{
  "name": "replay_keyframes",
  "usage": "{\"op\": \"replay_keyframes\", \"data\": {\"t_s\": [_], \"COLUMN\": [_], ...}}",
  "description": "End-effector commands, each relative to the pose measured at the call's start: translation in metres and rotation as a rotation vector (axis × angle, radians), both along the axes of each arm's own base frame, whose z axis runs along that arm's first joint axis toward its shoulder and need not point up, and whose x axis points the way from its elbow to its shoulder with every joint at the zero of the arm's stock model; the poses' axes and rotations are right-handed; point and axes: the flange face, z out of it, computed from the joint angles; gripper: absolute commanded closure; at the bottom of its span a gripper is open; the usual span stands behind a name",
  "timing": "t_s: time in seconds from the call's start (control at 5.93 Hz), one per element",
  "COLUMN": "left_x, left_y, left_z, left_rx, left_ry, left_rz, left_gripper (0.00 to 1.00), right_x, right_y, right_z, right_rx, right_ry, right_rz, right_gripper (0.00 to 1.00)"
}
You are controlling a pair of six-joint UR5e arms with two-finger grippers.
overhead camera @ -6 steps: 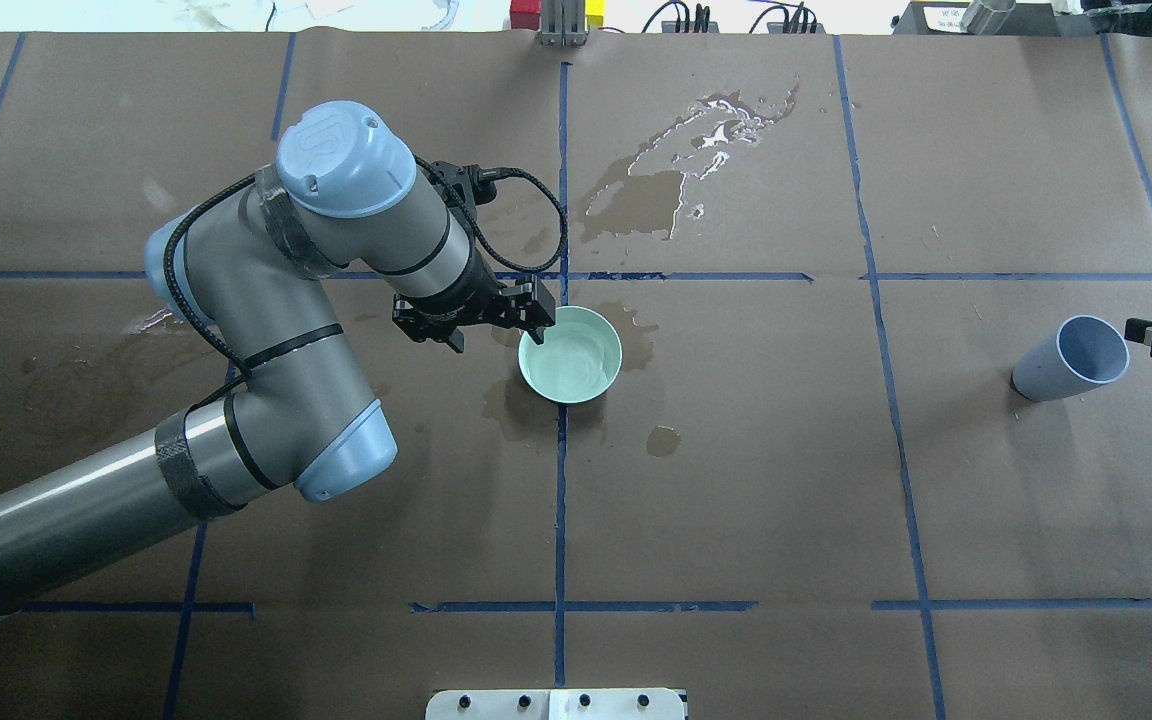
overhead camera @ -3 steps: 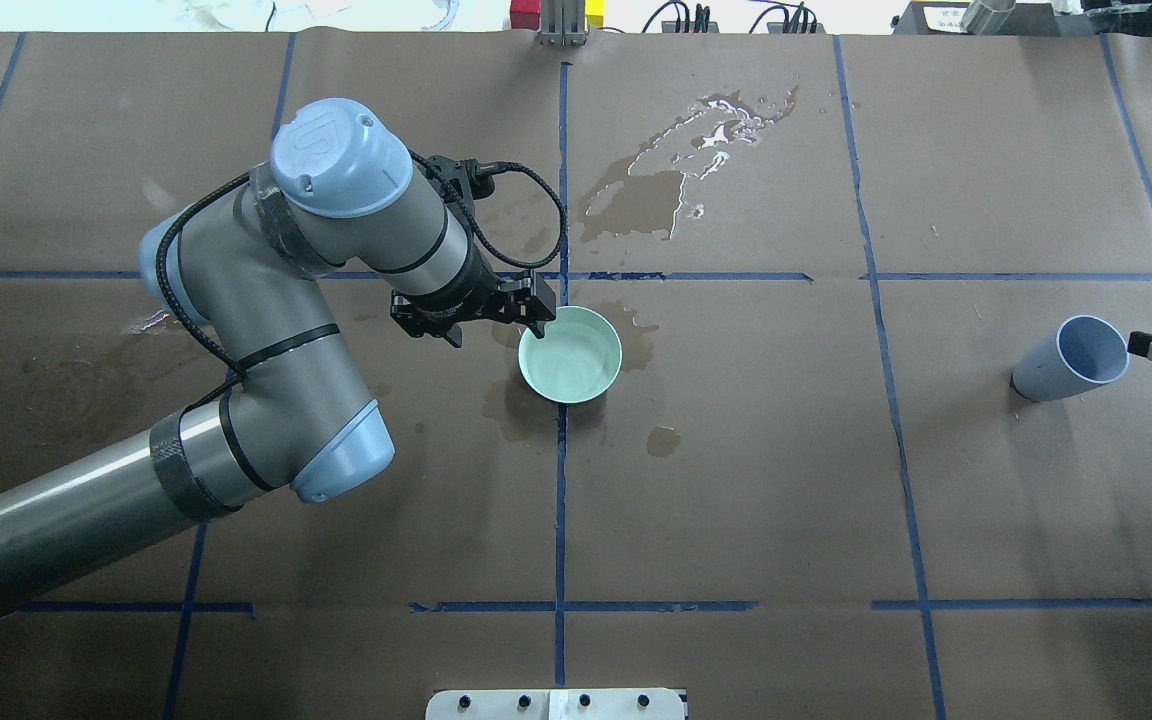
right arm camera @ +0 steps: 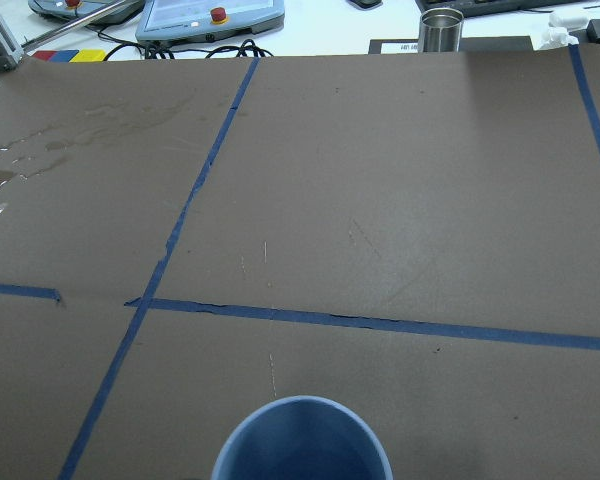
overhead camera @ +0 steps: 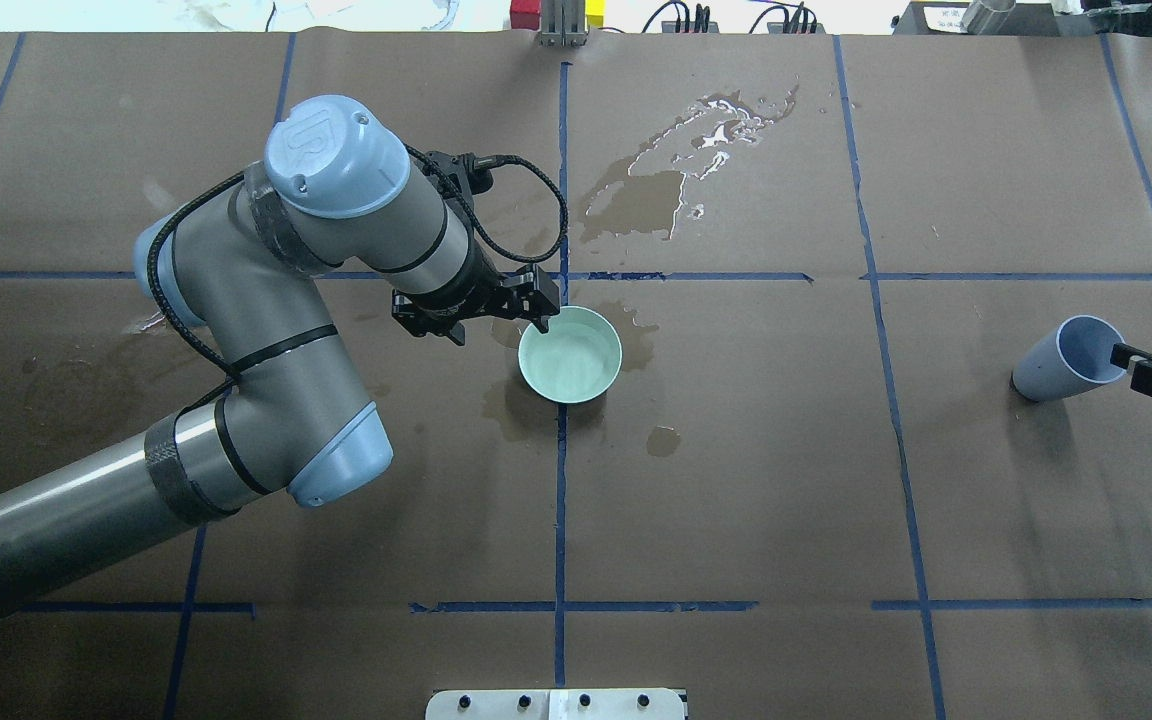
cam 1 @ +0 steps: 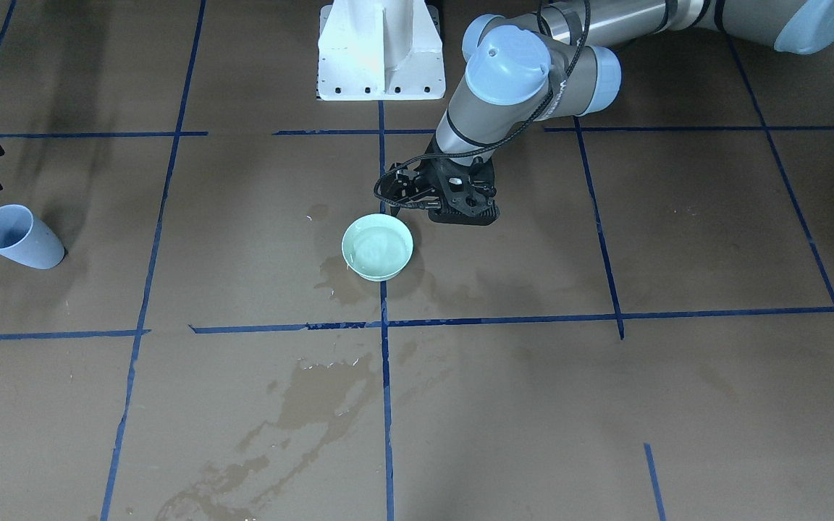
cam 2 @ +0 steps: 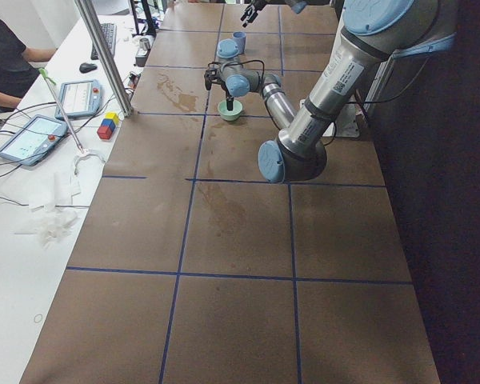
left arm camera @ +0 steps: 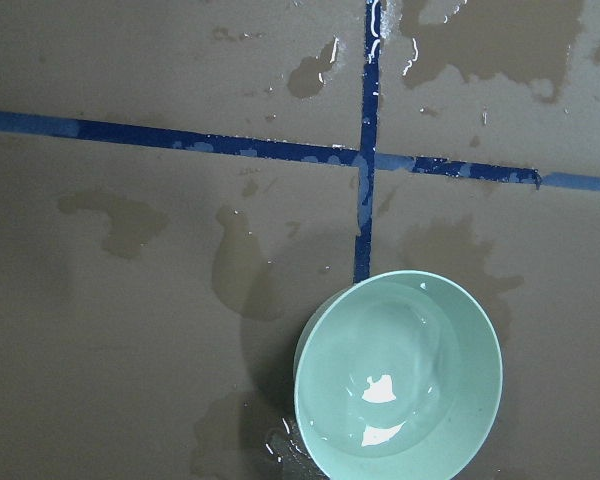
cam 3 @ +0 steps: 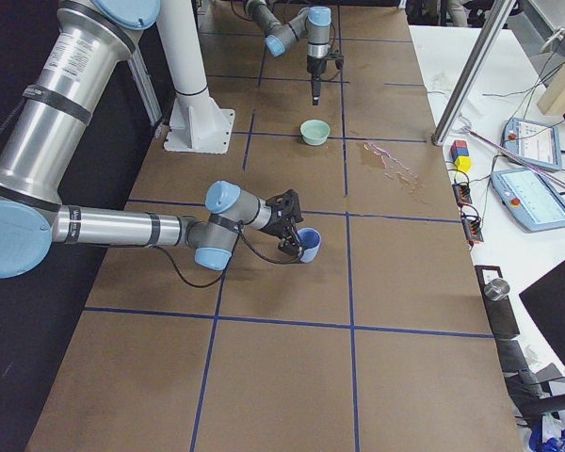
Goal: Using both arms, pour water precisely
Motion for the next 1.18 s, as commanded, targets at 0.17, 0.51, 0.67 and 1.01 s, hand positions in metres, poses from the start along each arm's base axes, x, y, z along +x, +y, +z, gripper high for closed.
{"op": "replay_keyframes", "data": {"t_s": [0.17, 0.51, 0.67, 1.01], "left_x": [-0.002, -0.004, -0.006, -0.017], "left_y": [0.000, -0.003, -0.003, 0.005], "left_z": [-0.001, 0.000, -0.003, 0.012], "left_rx": [0.005, 0.016, 0.020, 0.017], "left_ry": [0.001, -0.007, -0.002, -0.006], "left_rz": [-0.009, -0.032, -0.034, -0.034], "left_gripper": [0.01, 0.00, 0.00, 0.00], "right_x": [-0.042, -0.067, -0.095, -0.094], "right_y": [0.027, 0.045, 0.071, 0.073], "right_z": [0.003, 0.019, 0.042, 0.048], "right_rx": [0.100, 0.123, 0.205, 0.231], "right_ry": [0.057, 0.033, 0.051, 0.047], "right_rz": [0.125, 0.271, 0.351, 0.384], "right_gripper": [0.01, 0.01, 0.01, 0.00]}}
